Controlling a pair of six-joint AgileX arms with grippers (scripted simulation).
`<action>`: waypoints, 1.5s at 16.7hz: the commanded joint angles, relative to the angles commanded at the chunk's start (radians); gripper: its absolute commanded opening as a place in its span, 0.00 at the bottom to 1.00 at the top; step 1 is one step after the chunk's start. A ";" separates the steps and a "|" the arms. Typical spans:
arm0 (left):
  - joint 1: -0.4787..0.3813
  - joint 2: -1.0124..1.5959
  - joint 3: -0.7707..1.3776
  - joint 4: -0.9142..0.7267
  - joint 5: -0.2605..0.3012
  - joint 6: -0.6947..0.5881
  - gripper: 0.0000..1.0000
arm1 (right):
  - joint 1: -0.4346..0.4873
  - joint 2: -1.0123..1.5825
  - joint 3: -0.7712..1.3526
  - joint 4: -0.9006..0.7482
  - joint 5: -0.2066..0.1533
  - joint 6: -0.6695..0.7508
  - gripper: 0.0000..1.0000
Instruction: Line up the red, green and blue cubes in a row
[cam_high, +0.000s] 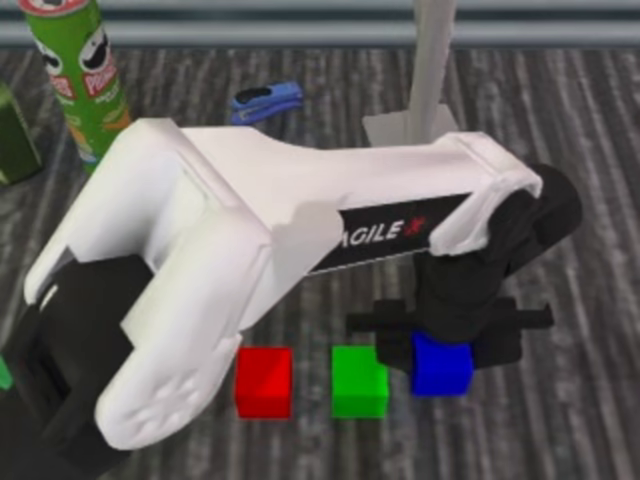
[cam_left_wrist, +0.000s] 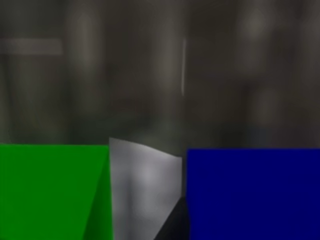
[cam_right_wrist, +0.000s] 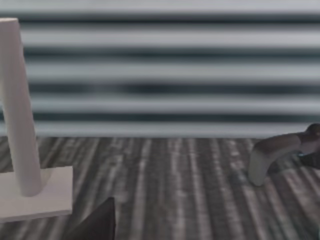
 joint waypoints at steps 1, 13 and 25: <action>0.000 0.000 0.000 0.000 0.000 0.000 0.00 | 0.000 0.000 0.000 0.000 0.000 0.000 1.00; 0.000 0.000 0.000 0.000 0.000 0.000 0.75 | 0.000 0.000 0.000 0.000 0.000 0.000 1.00; 0.002 0.000 0.000 0.000 0.000 0.000 1.00 | 0.000 0.000 0.000 0.000 0.000 0.000 1.00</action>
